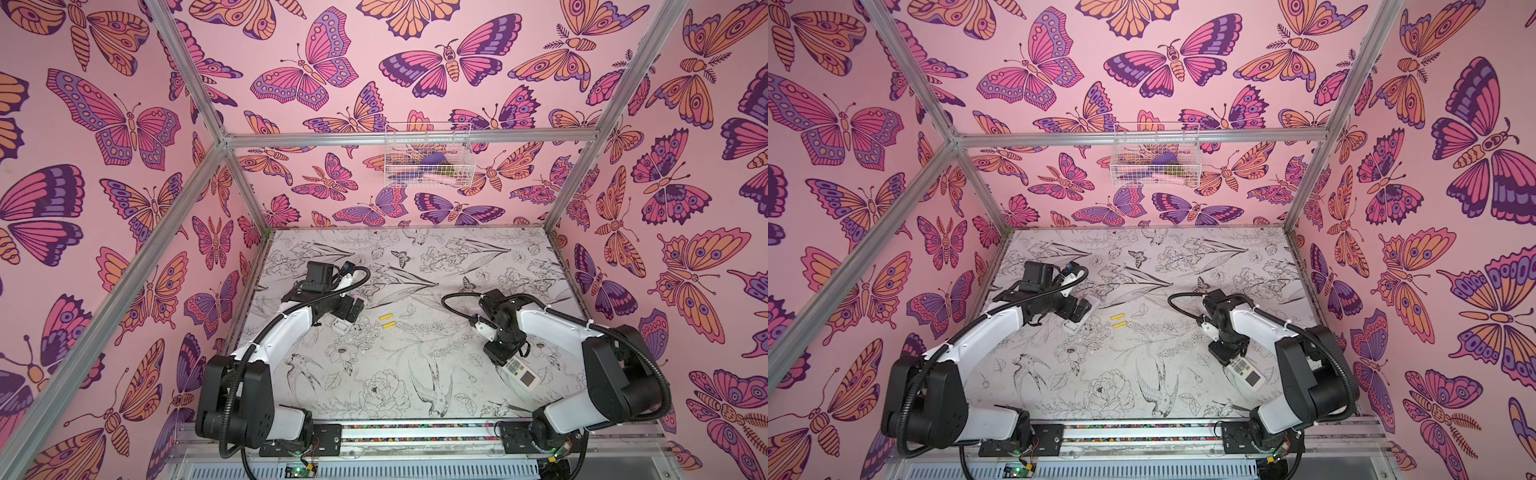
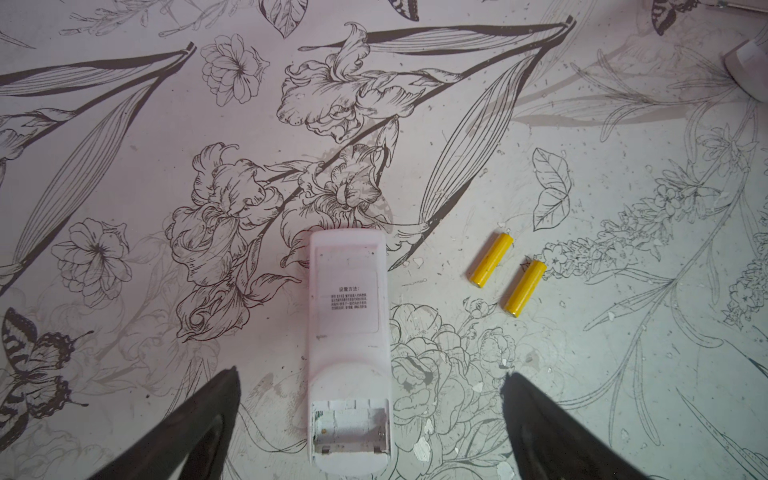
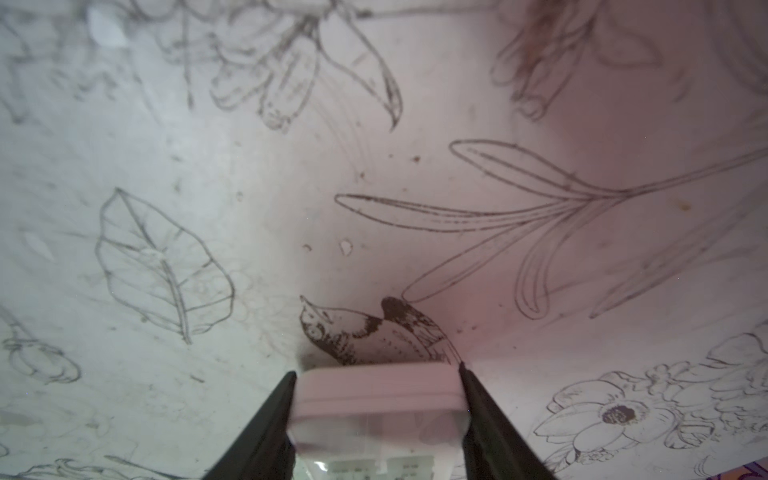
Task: Unload the batteries from the remote control
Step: 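Lower the right gripper and close it on the remote's end, then lift the remote with the right gripper toward the left gripper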
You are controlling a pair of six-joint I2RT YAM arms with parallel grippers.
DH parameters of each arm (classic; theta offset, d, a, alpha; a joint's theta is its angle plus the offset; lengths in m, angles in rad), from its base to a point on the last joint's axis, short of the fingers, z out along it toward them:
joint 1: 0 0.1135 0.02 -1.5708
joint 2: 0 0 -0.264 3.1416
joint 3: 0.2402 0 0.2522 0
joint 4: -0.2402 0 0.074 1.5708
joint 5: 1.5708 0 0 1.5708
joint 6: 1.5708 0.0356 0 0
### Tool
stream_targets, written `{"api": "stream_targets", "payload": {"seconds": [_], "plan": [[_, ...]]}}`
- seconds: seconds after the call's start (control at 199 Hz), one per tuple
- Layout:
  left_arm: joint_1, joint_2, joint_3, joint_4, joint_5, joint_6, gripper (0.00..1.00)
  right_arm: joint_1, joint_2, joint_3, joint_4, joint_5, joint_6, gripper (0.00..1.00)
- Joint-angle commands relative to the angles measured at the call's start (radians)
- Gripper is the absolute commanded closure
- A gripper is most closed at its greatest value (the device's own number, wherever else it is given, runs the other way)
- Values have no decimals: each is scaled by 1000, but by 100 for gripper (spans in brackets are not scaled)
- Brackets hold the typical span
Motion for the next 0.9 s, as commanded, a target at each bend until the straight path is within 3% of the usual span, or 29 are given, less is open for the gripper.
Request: {"api": "stream_targets", "payload": {"seconds": [0.0, 0.186, 0.406, 0.772, 0.893], "plan": [[4, -18, 46, -36, -4, 4, 0, -8, -57, 61, 1, -40, 9, 54], [-3, -9, 91, -50, 18, 74, 0, -19, -107, 112, 34, -110, 36, 56], [-5, 10, 208, -92, 80, 77, 0, -20, -190, 137, 130, -122, 133, 54], [-17, 66, 340, -97, 179, -130, 2, -19, -263, 130, 414, -267, 302, 57], [-36, 94, 396, -114, 224, -160, 4, -20, -321, 83, 598, -279, 386, 57]]}}
